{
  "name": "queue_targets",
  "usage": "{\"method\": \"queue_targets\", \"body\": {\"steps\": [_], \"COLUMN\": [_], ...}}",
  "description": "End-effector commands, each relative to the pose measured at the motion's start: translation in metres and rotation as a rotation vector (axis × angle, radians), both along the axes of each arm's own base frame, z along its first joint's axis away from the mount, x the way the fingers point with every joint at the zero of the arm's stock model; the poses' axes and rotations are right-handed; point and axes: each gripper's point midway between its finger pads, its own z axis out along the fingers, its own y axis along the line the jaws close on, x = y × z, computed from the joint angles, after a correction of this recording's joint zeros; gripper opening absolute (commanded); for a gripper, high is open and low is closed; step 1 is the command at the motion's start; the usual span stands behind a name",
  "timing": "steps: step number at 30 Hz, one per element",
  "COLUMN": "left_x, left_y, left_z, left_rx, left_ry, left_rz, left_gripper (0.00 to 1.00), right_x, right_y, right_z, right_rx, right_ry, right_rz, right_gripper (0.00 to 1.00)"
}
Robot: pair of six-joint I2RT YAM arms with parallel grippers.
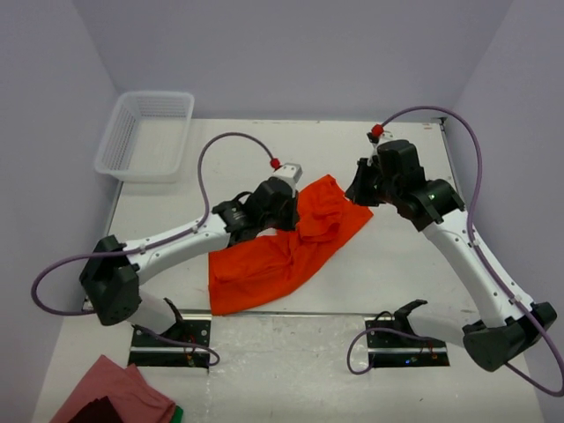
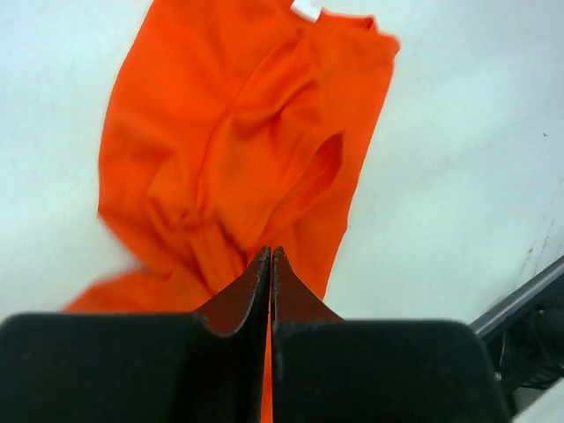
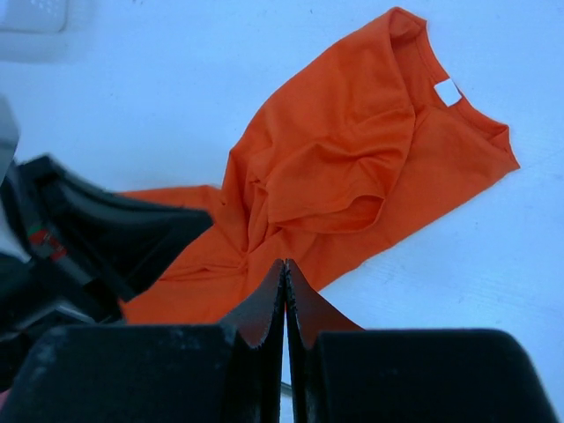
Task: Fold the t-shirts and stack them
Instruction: Rotate the tshirt 90 degrees
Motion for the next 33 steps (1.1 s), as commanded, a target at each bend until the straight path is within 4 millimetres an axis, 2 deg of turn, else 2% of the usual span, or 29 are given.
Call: {"method": "queue_targets", "body": {"steps": [1, 2, 3, 4, 5, 7, 8, 10, 11, 12, 13, 14, 16, 17, 18, 25, 26, 27, 28, 31, 33], "left_x": [0.040, 0.046, 0.059, 0.067, 0.083, 0.099, 0.114, 0.123, 0.129, 0.136, 0.139, 0.140, 0.149, 0.151, 0.152, 0.154, 0.159, 0.161, 0.164, 0.179, 0.198], "left_y": [-0.048, -0.056, -0.071, -0.078, -0.087, -0.093, -0.094, -0.096, -0.093, -0.097, -0.096, -0.094, -0.092, -0.090, -0.090, -0.090, -0.089, -0.086, -0.086, -0.075, -0.063], "left_z": [0.017, 0.017, 0.038, 0.037, 0.030, 0.021, 0.007, -0.007, -0.026, -0.023, -0.030, -0.047, -0.054, -0.067, -0.072, -0.116, -0.118, -0.129, -0.126, -0.144, -0.144], "left_rx": [0.049, 0.065, 0.026, 0.032, 0.022, 0.010, 0.013, 0.016, 0.035, 0.031, 0.045, 0.070, 0.078, 0.088, 0.093, 0.104, 0.103, 0.107, 0.097, 0.082, 0.060], "left_ry": [-0.120, -0.122, -0.150, -0.160, -0.134, -0.103, -0.065, -0.031, 0.003, 0.001, 0.011, 0.044, 0.050, 0.072, 0.079, 0.142, 0.141, 0.160, 0.157, 0.185, 0.183], "left_rz": [-0.182, -0.192, -0.220, -0.249, -0.260, -0.288, -0.288, -0.308, -0.308, -0.314, -0.320, -0.320, -0.311, -0.310, -0.311, -0.327, -0.320, -0.313, -0.315, -0.289, -0.254], "left_gripper": [0.00, 0.00, 0.00, 0.00, 0.00, 0.00, 0.00, 0.00, 0.00, 0.00, 0.00, 0.00, 0.00, 0.00, 0.00, 0.00, 0.00, 0.00, 0.00, 0.00, 0.00], "right_x": [-0.025, -0.028, -0.032, -0.038, -0.043, -0.047, -0.050, -0.054, -0.056, -0.056, -0.058, -0.058, -0.058, -0.058, -0.058, -0.054, -0.053, -0.052, -0.051, -0.048, -0.045], "right_y": [-0.001, -0.003, -0.006, -0.010, -0.013, -0.026, -0.029, -0.035, -0.036, -0.038, -0.040, -0.042, -0.042, -0.040, -0.039, -0.028, -0.027, -0.025, -0.025, -0.021, -0.016], "right_z": [0.007, 0.006, 0.005, -0.001, -0.001, -0.010, -0.009, -0.016, -0.018, -0.020, -0.024, -0.025, -0.029, -0.030, -0.032, -0.053, -0.056, -0.057, -0.059, -0.062, -0.068], "right_rx": [0.041, 0.036, 0.030, 0.013, 0.012, -0.032, -0.035, -0.051, -0.056, -0.060, -0.066, -0.072, -0.075, -0.071, -0.067, -0.056, -0.057, -0.053, -0.054, -0.054, -0.058], "right_ry": [0.002, 0.007, 0.009, 0.025, 0.025, 0.039, 0.030, 0.040, 0.041, 0.040, 0.045, 0.044, 0.048, 0.050, 0.052, 0.116, 0.129, 0.133, 0.137, 0.155, 0.178], "right_rz": [0.013, 0.010, 0.005, -0.007, -0.005, -0.049, -0.058, -0.072, -0.075, -0.079, -0.082, -0.090, -0.088, -0.084, -0.081, -0.068, -0.069, -0.066, -0.066, -0.061, -0.050], "right_gripper": [0.00, 0.00, 0.00, 0.00, 0.00, 0.00, 0.00, 0.00, 0.00, 0.00, 0.00, 0.00, 0.00, 0.00, 0.00, 0.00, 0.00, 0.00, 0.00, 0.00, 0.00]}}
